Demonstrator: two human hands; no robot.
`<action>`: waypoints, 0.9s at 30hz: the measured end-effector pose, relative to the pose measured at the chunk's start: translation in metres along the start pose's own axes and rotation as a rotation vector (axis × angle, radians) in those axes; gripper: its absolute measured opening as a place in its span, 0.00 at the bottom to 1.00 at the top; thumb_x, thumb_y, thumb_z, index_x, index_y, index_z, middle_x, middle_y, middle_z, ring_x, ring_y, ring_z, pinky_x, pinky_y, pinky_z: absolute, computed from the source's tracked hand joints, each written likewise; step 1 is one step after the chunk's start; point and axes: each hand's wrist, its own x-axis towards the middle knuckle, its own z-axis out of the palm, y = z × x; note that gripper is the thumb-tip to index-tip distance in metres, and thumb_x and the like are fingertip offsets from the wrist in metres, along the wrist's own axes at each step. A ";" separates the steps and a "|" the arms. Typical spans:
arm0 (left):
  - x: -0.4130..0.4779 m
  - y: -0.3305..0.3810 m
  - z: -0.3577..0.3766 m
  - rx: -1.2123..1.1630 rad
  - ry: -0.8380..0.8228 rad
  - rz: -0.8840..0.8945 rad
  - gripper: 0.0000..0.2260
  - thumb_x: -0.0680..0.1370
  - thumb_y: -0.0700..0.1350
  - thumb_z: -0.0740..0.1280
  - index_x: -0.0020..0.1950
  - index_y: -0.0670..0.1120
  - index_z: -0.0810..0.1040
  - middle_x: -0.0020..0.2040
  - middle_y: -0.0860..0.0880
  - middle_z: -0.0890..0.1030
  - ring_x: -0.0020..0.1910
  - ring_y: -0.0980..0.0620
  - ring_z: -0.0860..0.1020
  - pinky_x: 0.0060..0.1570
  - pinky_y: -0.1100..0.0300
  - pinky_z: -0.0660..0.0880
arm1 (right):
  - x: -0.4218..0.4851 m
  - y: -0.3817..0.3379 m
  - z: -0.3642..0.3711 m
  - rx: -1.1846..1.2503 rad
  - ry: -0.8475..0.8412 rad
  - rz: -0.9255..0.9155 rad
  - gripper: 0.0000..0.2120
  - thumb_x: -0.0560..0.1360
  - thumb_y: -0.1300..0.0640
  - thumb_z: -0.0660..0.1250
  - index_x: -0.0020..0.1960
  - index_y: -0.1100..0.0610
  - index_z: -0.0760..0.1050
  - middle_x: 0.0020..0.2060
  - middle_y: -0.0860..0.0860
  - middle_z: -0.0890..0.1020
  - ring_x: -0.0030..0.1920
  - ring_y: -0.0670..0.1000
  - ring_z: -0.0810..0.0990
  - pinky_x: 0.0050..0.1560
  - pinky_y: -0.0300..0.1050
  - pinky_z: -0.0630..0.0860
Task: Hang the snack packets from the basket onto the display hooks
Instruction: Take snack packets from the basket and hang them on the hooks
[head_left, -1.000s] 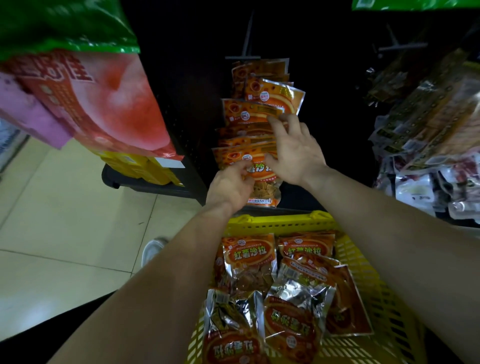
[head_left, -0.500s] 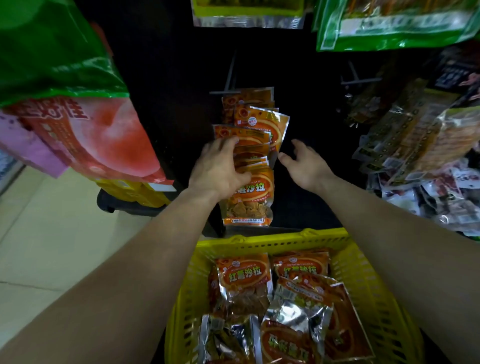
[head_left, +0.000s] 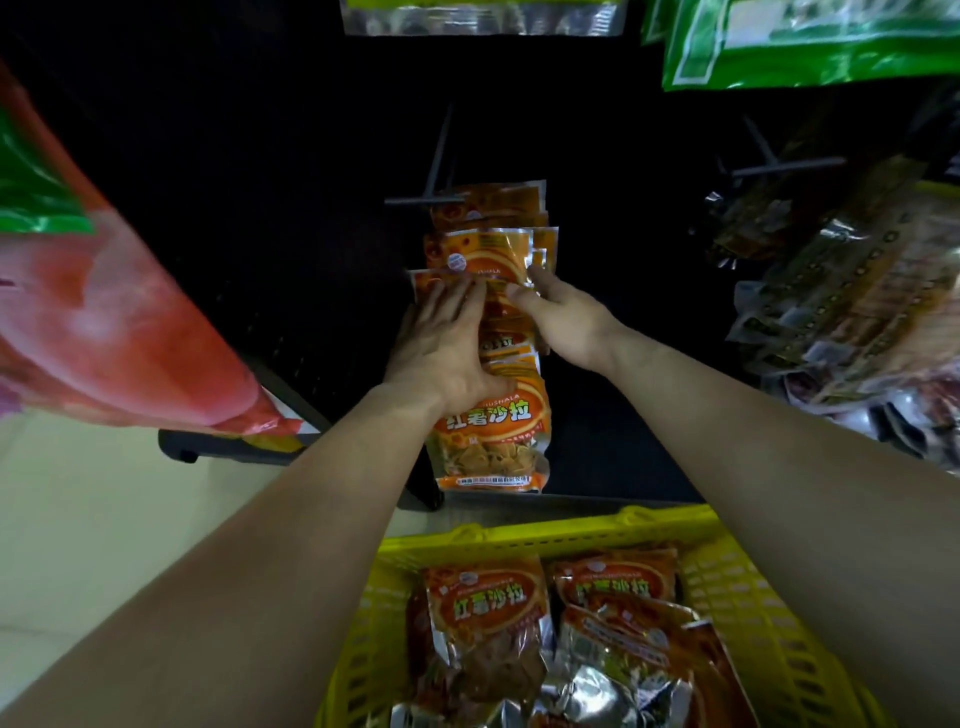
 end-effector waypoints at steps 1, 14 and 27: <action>-0.002 0.001 0.000 0.000 -0.001 -0.002 0.58 0.65 0.65 0.76 0.82 0.52 0.42 0.82 0.52 0.46 0.81 0.49 0.43 0.78 0.46 0.45 | -0.003 0.000 -0.001 -0.004 0.010 -0.004 0.28 0.73 0.30 0.59 0.71 0.35 0.65 0.55 0.37 0.80 0.55 0.44 0.79 0.53 0.39 0.73; -0.117 0.025 -0.042 -0.092 0.037 0.007 0.46 0.70 0.65 0.73 0.81 0.53 0.54 0.79 0.50 0.62 0.76 0.47 0.62 0.74 0.52 0.60 | -0.139 -0.006 -0.033 -0.527 0.023 0.050 0.29 0.80 0.45 0.62 0.77 0.54 0.61 0.75 0.58 0.64 0.71 0.58 0.68 0.69 0.48 0.67; -0.259 0.020 0.106 -0.127 -0.352 -0.184 0.46 0.69 0.67 0.72 0.80 0.51 0.57 0.78 0.47 0.64 0.74 0.43 0.65 0.72 0.47 0.65 | -0.281 0.110 0.013 -0.743 -0.177 0.134 0.23 0.78 0.46 0.65 0.71 0.51 0.70 0.69 0.56 0.71 0.67 0.59 0.73 0.65 0.51 0.71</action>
